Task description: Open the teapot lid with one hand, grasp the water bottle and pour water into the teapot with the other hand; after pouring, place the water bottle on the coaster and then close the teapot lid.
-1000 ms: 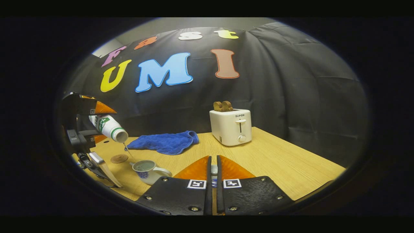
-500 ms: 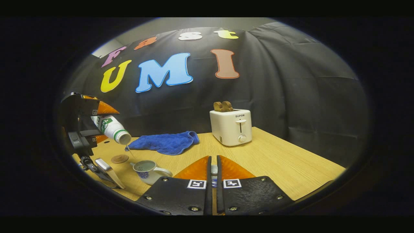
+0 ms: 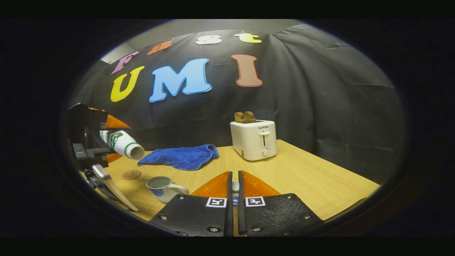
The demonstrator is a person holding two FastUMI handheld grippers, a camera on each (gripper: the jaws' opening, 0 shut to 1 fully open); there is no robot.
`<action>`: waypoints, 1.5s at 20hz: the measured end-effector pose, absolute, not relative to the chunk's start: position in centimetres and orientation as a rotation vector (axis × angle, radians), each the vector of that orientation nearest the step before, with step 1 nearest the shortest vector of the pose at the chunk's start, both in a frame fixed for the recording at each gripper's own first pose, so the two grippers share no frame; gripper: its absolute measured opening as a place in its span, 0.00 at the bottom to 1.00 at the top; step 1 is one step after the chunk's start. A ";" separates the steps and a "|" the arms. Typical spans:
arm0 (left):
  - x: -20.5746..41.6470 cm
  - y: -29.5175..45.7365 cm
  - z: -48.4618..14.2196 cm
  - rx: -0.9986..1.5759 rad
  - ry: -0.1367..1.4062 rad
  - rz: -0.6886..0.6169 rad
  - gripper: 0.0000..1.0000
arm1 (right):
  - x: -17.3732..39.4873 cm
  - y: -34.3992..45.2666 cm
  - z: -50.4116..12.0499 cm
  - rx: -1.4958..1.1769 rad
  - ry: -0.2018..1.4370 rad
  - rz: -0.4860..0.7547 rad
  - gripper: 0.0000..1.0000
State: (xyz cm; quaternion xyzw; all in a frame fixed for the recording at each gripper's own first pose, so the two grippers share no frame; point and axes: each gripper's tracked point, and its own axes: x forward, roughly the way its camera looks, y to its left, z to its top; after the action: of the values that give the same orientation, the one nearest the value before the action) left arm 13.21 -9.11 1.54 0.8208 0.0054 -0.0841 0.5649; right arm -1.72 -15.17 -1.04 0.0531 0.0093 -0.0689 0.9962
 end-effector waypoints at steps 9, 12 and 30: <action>14.2 -8.4 1.0 1.385 0.008 -0.201 0.92 | -1.3 -13.9 -1.3 0.102 0.020 -0.091 0.05; 15.0 -7.8 0.5 1.174 0.038 -0.196 0.92 | -1.1 -13.2 -1.4 0.114 0.024 -0.068 0.05; 18.8 -6.4 -4.2 0.354 0.086 -0.080 0.86 | 2.7 -2.0 1.6 0.033 0.015 0.110 0.05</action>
State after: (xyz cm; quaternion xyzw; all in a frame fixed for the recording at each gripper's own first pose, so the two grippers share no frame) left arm 18.80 -6.43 -4.23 0.1759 0.0429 -0.0398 0.9827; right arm 2.74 -2.03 1.56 0.0163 0.0074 0.0550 0.9983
